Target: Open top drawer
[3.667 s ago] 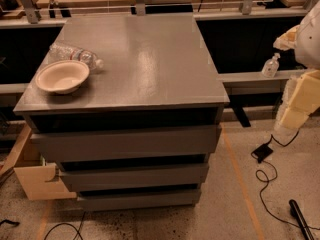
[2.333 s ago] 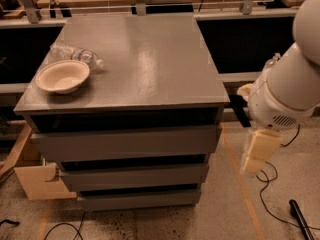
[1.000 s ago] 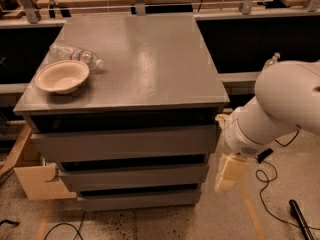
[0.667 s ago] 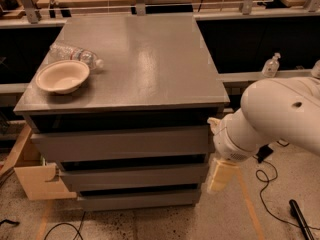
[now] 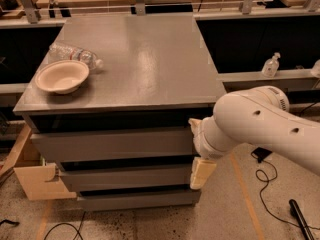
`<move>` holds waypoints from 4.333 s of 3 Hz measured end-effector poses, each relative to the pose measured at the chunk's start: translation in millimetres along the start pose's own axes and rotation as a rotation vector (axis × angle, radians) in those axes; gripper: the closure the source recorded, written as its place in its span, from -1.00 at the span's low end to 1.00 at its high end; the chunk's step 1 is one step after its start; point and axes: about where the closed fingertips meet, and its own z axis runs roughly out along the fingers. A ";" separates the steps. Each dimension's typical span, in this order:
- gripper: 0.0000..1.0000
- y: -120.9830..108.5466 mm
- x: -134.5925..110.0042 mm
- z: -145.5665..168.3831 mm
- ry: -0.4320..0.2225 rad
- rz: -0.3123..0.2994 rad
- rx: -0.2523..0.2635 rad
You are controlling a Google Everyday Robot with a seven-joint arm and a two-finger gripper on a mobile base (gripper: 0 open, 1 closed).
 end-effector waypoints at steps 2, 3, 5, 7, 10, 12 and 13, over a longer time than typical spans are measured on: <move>-1.00 -18.5 -24.5 40.9 -0.020 -0.057 -0.006; -1.00 -30.2 -33.1 57.4 -0.028 -0.073 -0.014; -1.00 -51.4 -35.0 88.4 -0.029 -0.053 -0.011; -0.16 -38.2 -22.4 95.2 -0.022 -0.029 -0.053; 1.00 -32.2 -21.3 84.7 -0.021 -0.029 -0.068; 1.00 -8.7 -10.5 68.6 -0.015 0.013 -0.099; 0.67 -8.5 -10.9 69.3 -0.015 0.013 -0.099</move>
Offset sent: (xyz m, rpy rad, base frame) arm 0.0495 0.0514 -0.0414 0.0071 -0.0086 0.0898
